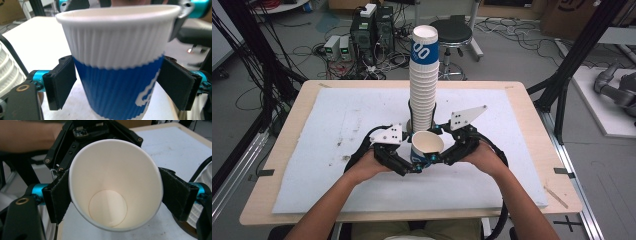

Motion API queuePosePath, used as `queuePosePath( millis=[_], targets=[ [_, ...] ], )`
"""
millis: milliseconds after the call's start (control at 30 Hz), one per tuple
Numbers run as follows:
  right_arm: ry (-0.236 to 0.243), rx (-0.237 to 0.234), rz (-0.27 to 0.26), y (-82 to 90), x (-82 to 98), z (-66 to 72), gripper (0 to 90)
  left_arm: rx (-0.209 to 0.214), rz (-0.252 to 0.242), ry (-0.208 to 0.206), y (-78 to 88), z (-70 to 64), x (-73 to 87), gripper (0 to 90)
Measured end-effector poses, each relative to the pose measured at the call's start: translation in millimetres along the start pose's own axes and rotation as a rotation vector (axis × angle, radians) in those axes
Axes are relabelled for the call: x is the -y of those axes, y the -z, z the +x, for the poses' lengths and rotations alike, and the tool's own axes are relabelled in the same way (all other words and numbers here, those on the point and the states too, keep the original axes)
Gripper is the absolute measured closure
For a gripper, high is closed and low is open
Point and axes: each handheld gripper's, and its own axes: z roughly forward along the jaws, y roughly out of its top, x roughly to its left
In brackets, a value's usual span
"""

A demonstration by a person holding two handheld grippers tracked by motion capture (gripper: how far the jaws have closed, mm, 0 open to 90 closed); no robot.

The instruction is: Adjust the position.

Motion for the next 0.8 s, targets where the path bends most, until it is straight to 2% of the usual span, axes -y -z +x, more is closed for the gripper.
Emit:
queuePosePath(
  millis=[200, 467, 667, 733, 767, 800],
  targets=[
    [0.017, -0.011, 0.027, -8.9, -1.6, 2.2, 17.9, 0.011, 0.001, -0.014, -1.3, -0.8, -0.3, 22.2],
    [0.012, -0.014, 0.030, -7.9, -1.3, 2.2, 17.8, 0.020, -0.013, -0.007, -1.8, 0.1, 0.1, 23.8],
    [-0.017, -0.006, -0.044, -6.0, -2.5, 3.6, 15.3, 0.021, -0.070, 0.008, 2.1, 1.4, -1.7, 24.2],
    [-0.035, -0.010, -0.082, -3.1, -3.2, 2.8, 13.6, 0.010, -0.077, 0.011, 3.9, 2.3, -0.6, 24.4],
    [-0.045, -0.012, -0.104, -0.1, -3.8, 2.8, 13.6, 0.004, -0.087, 0.025, 4.8, 2.8, 0.6, 24.5],
    [-0.037, -0.006, -0.121, 2.9, -4.2, 2.2, 13.6, -0.005, -0.095, 0.031, 6.2, 3.6, 1.7, 24.5]
  ],
)
